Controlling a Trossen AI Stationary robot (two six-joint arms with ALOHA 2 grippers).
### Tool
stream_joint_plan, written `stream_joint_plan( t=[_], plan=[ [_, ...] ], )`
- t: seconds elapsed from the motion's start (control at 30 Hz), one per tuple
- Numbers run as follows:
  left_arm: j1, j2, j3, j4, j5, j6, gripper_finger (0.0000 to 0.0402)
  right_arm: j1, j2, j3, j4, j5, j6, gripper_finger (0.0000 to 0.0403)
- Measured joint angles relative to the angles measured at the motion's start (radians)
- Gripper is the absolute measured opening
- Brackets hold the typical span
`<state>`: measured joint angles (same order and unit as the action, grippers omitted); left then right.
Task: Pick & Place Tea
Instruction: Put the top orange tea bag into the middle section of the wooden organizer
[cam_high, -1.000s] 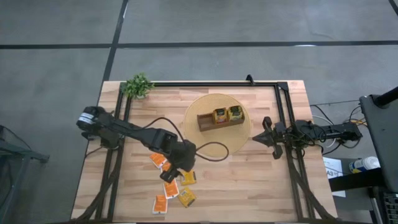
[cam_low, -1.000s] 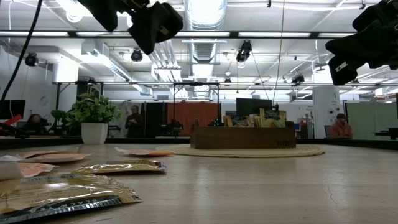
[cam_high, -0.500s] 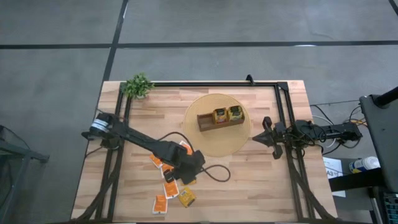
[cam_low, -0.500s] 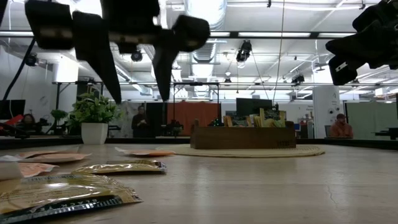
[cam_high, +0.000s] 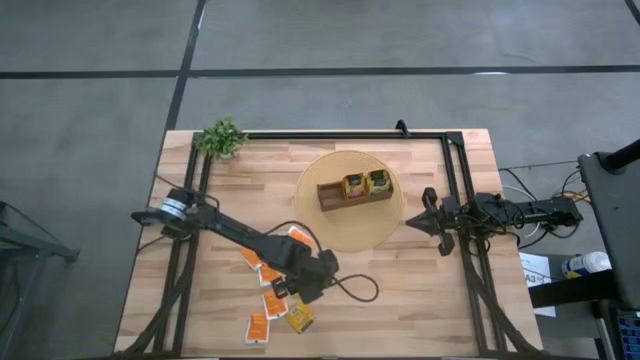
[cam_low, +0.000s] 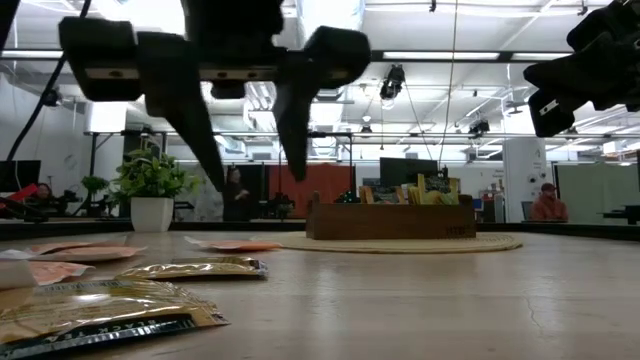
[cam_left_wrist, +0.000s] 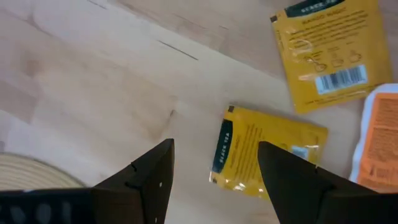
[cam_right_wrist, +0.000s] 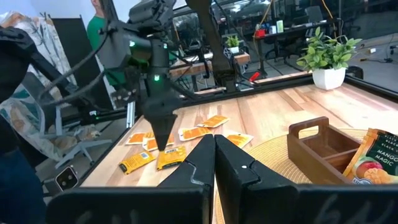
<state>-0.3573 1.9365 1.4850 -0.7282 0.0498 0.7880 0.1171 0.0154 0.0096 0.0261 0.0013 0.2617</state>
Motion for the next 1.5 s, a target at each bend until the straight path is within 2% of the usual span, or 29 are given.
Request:
stream_joint_plan(
  t=[0.2,0.4,1.13,1.5],
  plan=[
    [0.009,0.100,0.102,-0.066,0.000,-0.012,0.0225,0.000,0.000,0.000,0.000,0.000,0.000,0.0008],
    [0.016,0.175,0.112,-0.106,-0.015,-0.033,0.0225,0.000,0.000,0.000,0.000,0.000,0.000,0.0008],
    [0.018,0.133,0.131,-0.243,-0.044,-0.149,0.0225,0.000,0.000,0.000,0.000,0.000,0.000,0.0008],
    [0.017,0.130,0.075,-0.206,-0.043,-0.142,0.0225,0.000,0.000,0.000,0.000,0.000,0.000,0.0008]
  ],
)
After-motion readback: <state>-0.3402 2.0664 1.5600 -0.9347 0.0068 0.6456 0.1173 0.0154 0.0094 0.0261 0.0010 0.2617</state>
